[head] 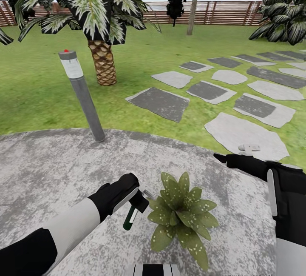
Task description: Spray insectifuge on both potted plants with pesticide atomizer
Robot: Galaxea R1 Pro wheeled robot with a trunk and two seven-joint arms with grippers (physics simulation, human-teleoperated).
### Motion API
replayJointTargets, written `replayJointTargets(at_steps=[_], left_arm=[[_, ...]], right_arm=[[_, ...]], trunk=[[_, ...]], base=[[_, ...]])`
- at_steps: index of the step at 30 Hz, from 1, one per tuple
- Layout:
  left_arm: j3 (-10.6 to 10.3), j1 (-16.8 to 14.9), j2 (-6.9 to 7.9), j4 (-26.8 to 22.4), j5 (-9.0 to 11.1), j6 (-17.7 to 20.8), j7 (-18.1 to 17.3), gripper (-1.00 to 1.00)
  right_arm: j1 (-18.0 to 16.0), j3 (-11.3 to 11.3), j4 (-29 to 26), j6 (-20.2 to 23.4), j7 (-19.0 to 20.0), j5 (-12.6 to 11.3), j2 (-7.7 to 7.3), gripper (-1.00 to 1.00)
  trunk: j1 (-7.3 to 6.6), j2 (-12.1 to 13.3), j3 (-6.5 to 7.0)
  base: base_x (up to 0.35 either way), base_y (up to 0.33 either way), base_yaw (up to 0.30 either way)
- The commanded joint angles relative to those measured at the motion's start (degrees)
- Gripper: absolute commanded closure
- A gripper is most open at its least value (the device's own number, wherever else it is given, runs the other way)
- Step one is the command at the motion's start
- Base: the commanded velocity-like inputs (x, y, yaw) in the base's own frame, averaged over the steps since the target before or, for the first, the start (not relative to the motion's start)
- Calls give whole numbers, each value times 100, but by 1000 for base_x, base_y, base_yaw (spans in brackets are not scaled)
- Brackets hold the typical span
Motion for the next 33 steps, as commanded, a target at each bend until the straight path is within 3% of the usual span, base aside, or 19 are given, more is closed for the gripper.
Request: replayJointTargets(at_steps=[1, 23, 30, 33], left_arm=[[-8, -5, 1, -2, -58, 11, -60, 100], [-8, -106, -105, -2, -73, 11, -38, 100], [44, -66, -59, -17, -72, 11, 8, 100], [201, -59, 0, -176, -39, 11, 0, 100]], right_arm=[[-5, -5, -5, 17, 58, 61, 0, -100], [-5, -5, -5, 17, 61, 61, -6, -100], [-5, -5, -5, 33, 59, 61, 1, -100], [-5, -5, -5, 34, 60, 61, 3, -100]], trunk=[[-1, -2, -5], [-1, -2, -5], [-1, -2, -5], [-1, -2, -5]], base=[[0, 0, -135], [-1, 0, -12], [-239, 0, 0], [-338, 0, 0]])
